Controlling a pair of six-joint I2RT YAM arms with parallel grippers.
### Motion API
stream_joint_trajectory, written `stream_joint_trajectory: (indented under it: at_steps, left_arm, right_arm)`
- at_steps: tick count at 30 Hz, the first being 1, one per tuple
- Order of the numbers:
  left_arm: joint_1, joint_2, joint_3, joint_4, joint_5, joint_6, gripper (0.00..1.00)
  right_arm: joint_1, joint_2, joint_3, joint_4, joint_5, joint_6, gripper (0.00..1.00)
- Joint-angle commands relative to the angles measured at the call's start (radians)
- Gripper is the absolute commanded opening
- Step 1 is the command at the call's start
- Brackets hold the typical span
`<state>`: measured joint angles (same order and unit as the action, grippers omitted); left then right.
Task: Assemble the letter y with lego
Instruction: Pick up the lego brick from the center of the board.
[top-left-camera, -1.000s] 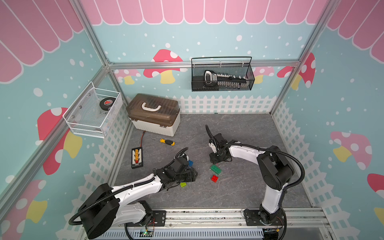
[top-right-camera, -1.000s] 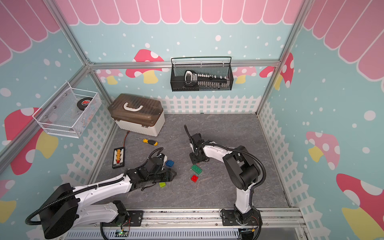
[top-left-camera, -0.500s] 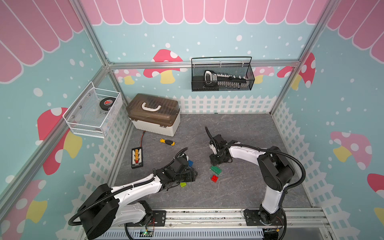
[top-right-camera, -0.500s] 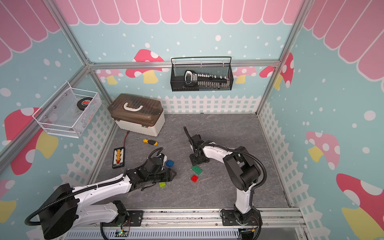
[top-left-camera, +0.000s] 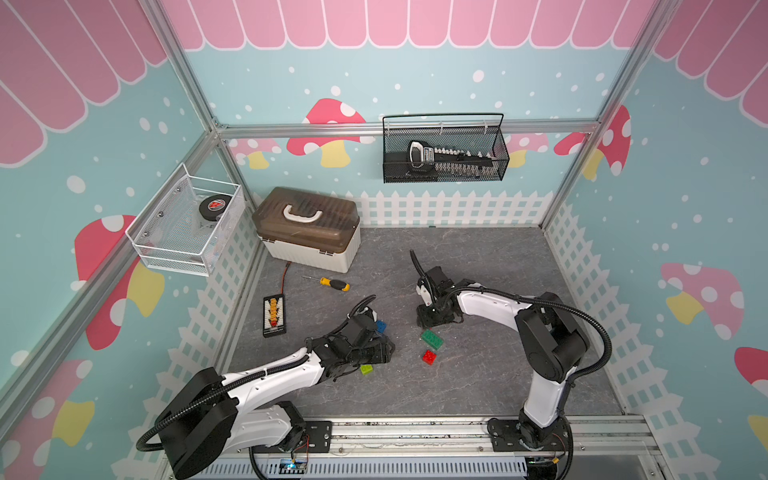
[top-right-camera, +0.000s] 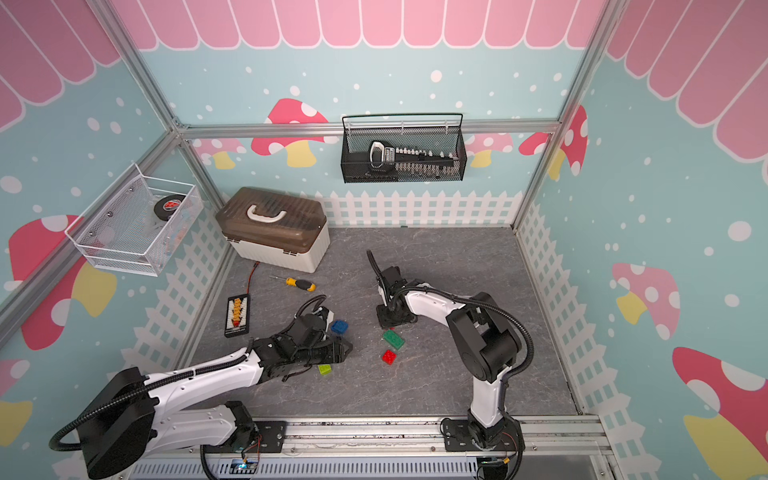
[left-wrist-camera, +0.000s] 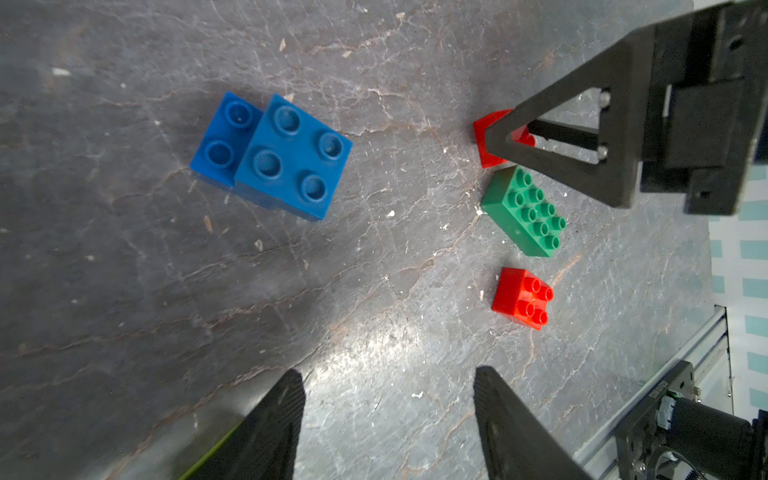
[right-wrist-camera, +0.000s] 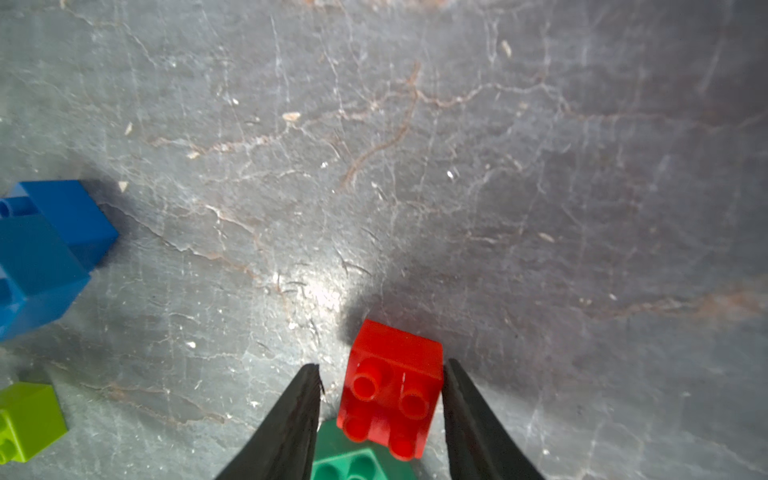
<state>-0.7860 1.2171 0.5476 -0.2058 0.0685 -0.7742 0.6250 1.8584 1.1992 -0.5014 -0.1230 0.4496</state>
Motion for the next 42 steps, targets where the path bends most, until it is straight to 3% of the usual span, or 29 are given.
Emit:
stream_joint_trajectory:
  at_steps: [1, 15, 27, 35, 42]
  left_arm:
    - [-0.001, -0.011, -0.008, 0.004, -0.026, 0.002, 0.66]
    - [-0.001, -0.011, -0.010, 0.000, -0.032, 0.003, 0.66]
    - [-0.001, -0.016, -0.021, 0.008, -0.034, -0.005, 0.66]
    - [-0.001, -0.016, -0.028, 0.013, -0.033, -0.007, 0.66]
    - [-0.001, -0.013, -0.030, 0.017, -0.032, -0.008, 0.66]
  right_arm:
    - [0.027, 0.033, 0.032, -0.028, 0.023, -0.030, 0.46]
    - [0.078, 0.064, 0.071, -0.119, 0.127, -0.065, 0.52]
    - [0.087, 0.063, 0.080, -0.128, 0.128, -0.071, 0.40]
    - [0.090, 0.058, 0.100, -0.154, 0.138, -0.080, 0.47]
    - [0.092, 0.062, 0.101, -0.155, 0.134, -0.079, 0.39]
